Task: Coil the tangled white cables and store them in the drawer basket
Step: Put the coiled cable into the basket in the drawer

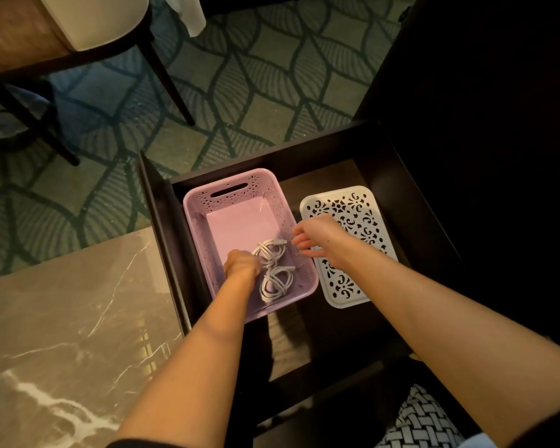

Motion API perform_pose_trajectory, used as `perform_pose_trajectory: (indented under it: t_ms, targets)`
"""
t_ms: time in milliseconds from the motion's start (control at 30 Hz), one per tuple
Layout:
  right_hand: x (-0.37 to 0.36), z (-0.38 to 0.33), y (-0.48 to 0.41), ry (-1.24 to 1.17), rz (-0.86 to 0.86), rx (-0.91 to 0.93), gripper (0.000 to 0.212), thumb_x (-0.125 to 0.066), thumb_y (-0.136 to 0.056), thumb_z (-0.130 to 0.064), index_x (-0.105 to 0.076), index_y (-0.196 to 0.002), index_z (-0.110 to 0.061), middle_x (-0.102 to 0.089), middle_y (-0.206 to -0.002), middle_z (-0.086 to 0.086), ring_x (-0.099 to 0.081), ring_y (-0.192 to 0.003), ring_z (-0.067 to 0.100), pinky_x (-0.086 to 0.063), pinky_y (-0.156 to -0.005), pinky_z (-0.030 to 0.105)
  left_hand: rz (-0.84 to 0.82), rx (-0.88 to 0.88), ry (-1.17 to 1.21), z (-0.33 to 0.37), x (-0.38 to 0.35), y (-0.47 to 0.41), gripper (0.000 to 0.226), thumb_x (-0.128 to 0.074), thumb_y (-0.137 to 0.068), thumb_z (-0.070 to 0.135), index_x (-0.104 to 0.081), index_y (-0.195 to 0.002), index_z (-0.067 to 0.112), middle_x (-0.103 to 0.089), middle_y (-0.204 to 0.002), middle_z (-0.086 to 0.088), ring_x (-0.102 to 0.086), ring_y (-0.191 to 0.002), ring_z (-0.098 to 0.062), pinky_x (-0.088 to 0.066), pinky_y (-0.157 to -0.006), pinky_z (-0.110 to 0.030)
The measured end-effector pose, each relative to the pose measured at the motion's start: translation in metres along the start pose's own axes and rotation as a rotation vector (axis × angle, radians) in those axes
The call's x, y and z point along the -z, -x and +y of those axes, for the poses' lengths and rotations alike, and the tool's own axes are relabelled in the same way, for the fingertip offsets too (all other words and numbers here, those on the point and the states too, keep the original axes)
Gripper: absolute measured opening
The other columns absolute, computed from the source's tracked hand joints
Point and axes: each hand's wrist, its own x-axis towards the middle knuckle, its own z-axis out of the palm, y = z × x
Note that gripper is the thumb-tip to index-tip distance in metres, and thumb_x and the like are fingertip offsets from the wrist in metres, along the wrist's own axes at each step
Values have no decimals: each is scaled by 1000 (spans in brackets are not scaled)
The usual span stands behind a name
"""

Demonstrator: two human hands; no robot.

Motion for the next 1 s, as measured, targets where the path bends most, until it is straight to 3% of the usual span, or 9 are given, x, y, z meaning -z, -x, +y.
perform_pose_trajectory:
  t_ms: [267, 333, 500, 533, 600, 667, 700, 900, 1000]
  targets:
    - [1, 1, 2, -7, -10, -3, 30, -41, -95, -3, -55, -121, 5, -48, -69, 3, -41, -56, 8, -40, -104, 39, -41, -17, 93, 3, -1, 0, 35, -71, -68, -4, -63, -102, -9, -65, -103, -28, -64, -95, -38, -53, -68, -42]
    - [2, 1, 2, -28, -18, -3, 32, -41, -95, -2, -54, -123, 5, -47, -68, 3, -40, -56, 8, -39, -104, 40, -49, -29, 91, 4, -2, -5, 34, -69, -68, -8, -63, -101, -10, -64, -103, -28, -65, -92, -39, -48, -64, -34]
    - [5, 2, 4, -43, -26, -2, 32, -42, -96, -4, -53, -124, 5, -48, -69, 3, -42, -57, 8, -39, -105, 38, -42, -41, -9, 0, -3, -17, 30, -69, -72, -2, -65, -101, -4, -66, -107, -20, -64, -94, -33, -54, -74, -32]
    - [6, 1, 6, -46, -32, 0, 32, -42, -95, -3, -53, -125, 5, -50, -71, 3, -45, -59, 9, -39, -104, 37, -58, -33, 8, 1, -3, -15, 30, -67, -73, -5, -65, -102, -5, -65, -108, -24, -64, -88, -31, -54, -68, -32]
    - [8, 1, 7, -65, -42, 10, 34, -42, -95, -3, -53, -126, 4, -65, -90, 8, -63, -79, 16, -42, -103, 35, -86, -48, 56, 3, 0, -2, 32, -62, -74, -6, -62, -106, -9, -61, -111, -29, -62, -85, -31, -44, -57, -27]
    - [11, 0, 13, -87, -31, 16, 33, -43, -96, -4, -53, -126, 3, -62, -121, 16, -62, -110, 24, -50, -94, 29, -61, -77, 76, 14, 4, 12, 29, -60, -78, 1, -61, -105, -9, -63, -109, -26, -63, -91, -35, -41, -61, -28]
    - [14, -2, 15, -92, -9, 40, 31, -43, -96, -4, -54, -125, 2, -61, -123, 18, -62, -109, 24, -52, -85, 26, -38, -102, 58, 22, 7, 19, 27, -59, -80, 2, -61, -104, -8, -64, -107, -22, -62, -92, -35, -44, -64, -29]
    - [46, -22, 39, -181, 168, 194, 25, -46, -96, -5, -58, -116, 5, -61, -82, 10, -59, -71, 15, -50, -69, 23, 82, -374, 65, 95, 34, 92, 30, -42, -92, 10, -57, -115, -1, -58, -118, -23, -53, -111, -39, -46, -96, -44]
    - [76, -37, 77, -292, 241, 346, 23, -48, -94, -4, -58, -113, 4, -62, -81, 10, -63, -74, 19, -49, -63, 21, 50, -581, 180, 133, 41, 143, 24, -42, -86, 10, -63, -75, 11, -65, -101, -24, -60, -100, -39, -49, -87, -46]
